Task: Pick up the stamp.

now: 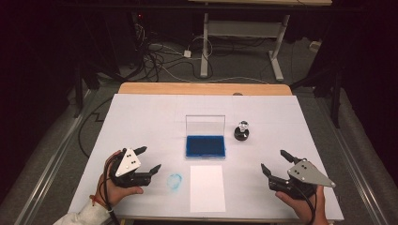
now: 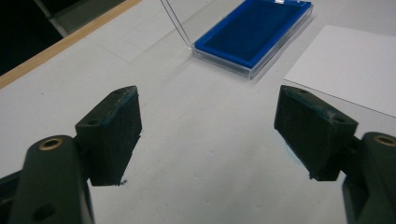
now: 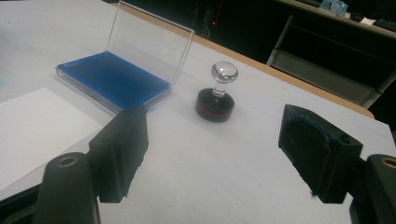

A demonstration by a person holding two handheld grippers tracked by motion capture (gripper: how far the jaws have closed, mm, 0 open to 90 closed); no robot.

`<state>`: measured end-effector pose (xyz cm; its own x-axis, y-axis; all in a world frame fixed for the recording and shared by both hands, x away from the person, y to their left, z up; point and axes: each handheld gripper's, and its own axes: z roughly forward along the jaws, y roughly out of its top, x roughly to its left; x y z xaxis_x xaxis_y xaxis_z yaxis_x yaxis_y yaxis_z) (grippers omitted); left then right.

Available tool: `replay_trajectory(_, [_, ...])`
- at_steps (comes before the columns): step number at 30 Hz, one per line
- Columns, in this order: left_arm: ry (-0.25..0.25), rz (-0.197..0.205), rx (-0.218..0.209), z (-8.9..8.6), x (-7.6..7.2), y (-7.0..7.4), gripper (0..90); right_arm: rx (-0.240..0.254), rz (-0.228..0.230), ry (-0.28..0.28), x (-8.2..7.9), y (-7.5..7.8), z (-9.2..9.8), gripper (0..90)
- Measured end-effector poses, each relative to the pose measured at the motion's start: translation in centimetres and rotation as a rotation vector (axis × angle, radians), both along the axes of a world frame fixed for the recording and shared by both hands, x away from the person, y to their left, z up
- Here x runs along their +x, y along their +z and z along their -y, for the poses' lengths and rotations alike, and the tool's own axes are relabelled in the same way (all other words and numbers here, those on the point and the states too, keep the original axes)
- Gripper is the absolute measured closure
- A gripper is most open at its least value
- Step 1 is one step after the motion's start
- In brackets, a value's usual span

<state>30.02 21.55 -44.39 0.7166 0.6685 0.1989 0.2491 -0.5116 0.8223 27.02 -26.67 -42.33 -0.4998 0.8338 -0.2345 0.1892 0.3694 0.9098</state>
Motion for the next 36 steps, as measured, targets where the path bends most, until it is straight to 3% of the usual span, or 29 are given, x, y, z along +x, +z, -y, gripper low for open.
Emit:
replay_trajectory(10, [-0.001,-0.022,0.035,0.1,0.0,-0.5,22.6,-0.035,-0.022,-0.016,0.9,0.1,0.2,25.1])
replay_trajectory(21, [0.005,-0.042,0.035,0.1,0.0,-0.7,22.6,-0.088,-0.134,-0.060,4.1,0.6,0.4,23.2])
replay_trajectory(23, [0.003,-0.049,0.040,0.2,0.1,-0.8,22.6,-0.097,-0.186,-0.043,5.7,0.9,0.3,22.1])
replay_trajectory(26, [0.002,-0.064,0.034,0.2,0.0,-0.9,22.6,-0.099,-0.206,-0.034,6.6,1.2,0.2,21.1])
replay_trajectory(27, [0.002,-0.066,0.033,0.2,0.0,-0.9,22.6,-0.101,-0.237,-0.023,7.8,1.7,0.0,20.7])
replay_trajectory(30, [0.001,-0.063,0.035,0.2,0.0,-0.9,22.6,-0.112,-0.250,-0.013,9.3,2.5,-0.5,20.5])
replay_trajectory(33, [-0.009,-0.069,0.039,0.3,0.1,-1.0,22.6,-0.153,-0.221,-0.022,10.7,3.4,-1.4,22.9])
replay_trajectory(36, [-0.012,-0.072,0.039,0.4,0.1,-1.0,22.6,-0.171,-0.273,-0.006,12.2,4.0,-2.3,22.7])
